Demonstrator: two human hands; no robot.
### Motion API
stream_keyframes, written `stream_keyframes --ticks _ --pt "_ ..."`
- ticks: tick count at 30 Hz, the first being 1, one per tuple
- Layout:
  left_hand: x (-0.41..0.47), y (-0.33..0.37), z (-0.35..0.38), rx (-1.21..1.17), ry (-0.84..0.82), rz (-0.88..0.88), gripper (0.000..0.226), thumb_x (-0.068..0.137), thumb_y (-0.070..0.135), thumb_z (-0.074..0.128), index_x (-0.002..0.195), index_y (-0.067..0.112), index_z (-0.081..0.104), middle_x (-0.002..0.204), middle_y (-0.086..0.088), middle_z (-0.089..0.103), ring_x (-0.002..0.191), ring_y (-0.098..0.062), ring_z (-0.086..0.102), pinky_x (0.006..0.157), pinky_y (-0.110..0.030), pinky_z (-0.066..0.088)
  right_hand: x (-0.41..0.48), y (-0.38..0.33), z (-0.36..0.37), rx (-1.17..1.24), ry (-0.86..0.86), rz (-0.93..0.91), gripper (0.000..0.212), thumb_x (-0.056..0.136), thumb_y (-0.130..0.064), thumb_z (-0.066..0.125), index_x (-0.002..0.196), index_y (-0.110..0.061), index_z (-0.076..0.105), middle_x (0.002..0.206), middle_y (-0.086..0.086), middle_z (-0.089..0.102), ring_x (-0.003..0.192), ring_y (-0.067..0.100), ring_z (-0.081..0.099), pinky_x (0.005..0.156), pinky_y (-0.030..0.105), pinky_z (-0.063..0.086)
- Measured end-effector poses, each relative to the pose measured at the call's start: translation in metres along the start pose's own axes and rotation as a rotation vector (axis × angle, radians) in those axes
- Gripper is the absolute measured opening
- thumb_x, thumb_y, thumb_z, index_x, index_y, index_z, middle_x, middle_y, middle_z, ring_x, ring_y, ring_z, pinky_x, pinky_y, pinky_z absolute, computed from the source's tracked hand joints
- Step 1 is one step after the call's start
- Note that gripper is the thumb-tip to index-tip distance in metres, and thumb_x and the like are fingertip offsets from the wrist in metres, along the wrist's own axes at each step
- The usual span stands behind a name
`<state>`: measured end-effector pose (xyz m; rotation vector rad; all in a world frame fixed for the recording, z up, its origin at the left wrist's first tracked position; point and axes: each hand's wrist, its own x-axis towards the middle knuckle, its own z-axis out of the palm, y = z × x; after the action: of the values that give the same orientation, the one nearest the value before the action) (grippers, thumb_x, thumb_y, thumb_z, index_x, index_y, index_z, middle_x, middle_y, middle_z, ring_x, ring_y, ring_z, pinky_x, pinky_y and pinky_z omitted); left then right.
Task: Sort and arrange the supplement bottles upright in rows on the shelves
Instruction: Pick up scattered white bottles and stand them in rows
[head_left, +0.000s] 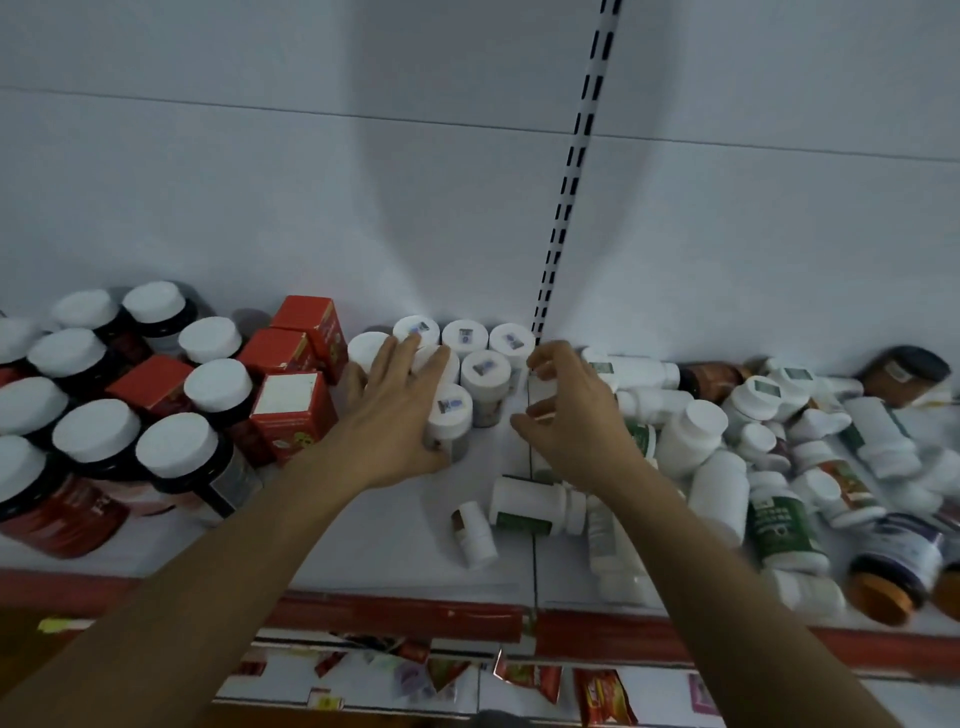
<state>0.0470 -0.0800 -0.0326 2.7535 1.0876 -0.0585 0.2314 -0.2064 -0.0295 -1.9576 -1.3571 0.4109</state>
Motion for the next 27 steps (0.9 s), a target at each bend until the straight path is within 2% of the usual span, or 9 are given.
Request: stream_keyframes --ticks 3,5,7,10,12,14,19,23,27 --pt "-0.004 0.003 -0.009 -0.021 0.019 0.092 0.105 0.085 0.063 0.064 0.16 0.028 0.0 0.167 -0.002 -0.015 0.154 -0.023 -0.02 0.122 -0.059 -0.001 -0.021 0.012 -0.022 -0.061 0.139 -0.018 0.044 0.087 -0.018 0.074 0.113 -0.037 0.043 0.115 -0.009 0.052 0.085 0.003 0.063 0.075 0.023 0.055" --pt "0.0 0.015 -0.017 -0.025 0.083 0.15 0.087 0.087 0.066 0.053 0.158 0.03 0.017 0.166 0.0 -0.003 0.154 -0.02 -0.013 0.121 -0.057 0.001 -0.032 0.023 -0.043 -0.13 0.232 -0.04 0.036 0.086 -0.016 0.074 0.109 -0.032 0.05 0.105 -0.009 0.057 0.083 0.004 0.062 0.071 0.02 0.051" --pt "0.013 0.032 -0.024 -0.046 0.155 0.194 0.068 0.091 0.061 0.045 0.151 0.029 0.035 0.164 0.002 0.011 0.154 -0.019 -0.005 0.12 -0.056 0.002 -0.041 0.037 -0.064 -0.21 0.306 -0.055 0.031 0.085 -0.014 0.074 0.107 -0.025 0.055 0.094 -0.007 0.059 0.08 0.008 0.058 0.069 0.023 0.048" --pt "0.037 0.06 -0.026 -0.025 0.158 0.251 0.056 0.099 0.049 0.049 0.149 0.026 0.041 0.165 0.0 0.015 0.155 -0.021 -0.005 0.122 -0.06 -0.002 -0.054 0.069 -0.099 -0.344 0.371 -0.012 0.023 0.085 -0.013 0.073 0.104 -0.015 0.06 0.091 0.0 0.057 0.081 0.018 0.054 0.07 0.03 0.042" --pt "0.052 0.08 -0.026 -0.001 0.137 0.3 0.056 0.099 0.047 0.05 0.15 0.024 0.041 0.165 -0.002 0.017 0.155 -0.021 -0.001 0.122 -0.059 -0.001 -0.065 0.096 -0.124 -0.448 0.362 0.081 0.023 0.085 -0.014 0.072 0.106 -0.012 0.062 0.095 0.005 0.058 0.088 0.026 0.055 0.074 0.036 0.044" --pt "0.065 0.1 -0.025 0.006 0.138 0.361 0.055 0.099 0.045 0.051 0.148 0.023 0.043 0.162 -0.003 0.025 0.152 -0.021 0.01 0.121 -0.054 0.009 -0.077 0.125 -0.151 -0.531 0.305 0.208 0.029 0.085 -0.016 0.071 0.113 -0.015 0.064 0.105 0.009 0.06 0.099 0.033 0.056 0.084 0.04 0.046" --pt "0.089 0.149 -0.018 0.022 0.1 0.421 0.052 0.097 0.043 0.052 0.145 0.025 0.047 0.151 0.002 0.04 0.14 -0.021 0.034 0.11 -0.043 0.027 -0.11 0.174 -0.214 -0.604 0.154 0.502 0.043 0.09 -0.027 0.067 0.131 -0.02 0.057 0.128 0.015 0.056 0.115 0.039 0.052 0.095 0.048 0.046" --pt "0.106 0.194 -0.014 -0.043 0.113 0.437 0.046 0.098 0.037 0.054 0.142 0.023 0.051 0.145 0.003 0.046 0.134 -0.02 0.042 0.108 -0.041 0.032 -0.122 0.201 -0.245 -0.558 0.171 0.491 0.041 0.09 -0.026 0.065 0.131 -0.025 0.056 0.13 0.009 0.055 0.122 0.034 0.051 0.097 0.05 0.047" --pt "0.124 0.246 -0.014 -0.077 0.151 0.418 0.044 0.098 0.038 0.054 0.139 0.023 0.054 0.141 0.003 0.05 0.131 -0.02 0.045 0.105 -0.043 0.034 -0.11 0.227 -0.272 -0.483 0.186 0.411 0.04 0.093 -0.026 0.065 0.132 -0.024 0.055 0.131 0.007 0.055 0.121 0.029 0.053 0.099 0.04 0.042"
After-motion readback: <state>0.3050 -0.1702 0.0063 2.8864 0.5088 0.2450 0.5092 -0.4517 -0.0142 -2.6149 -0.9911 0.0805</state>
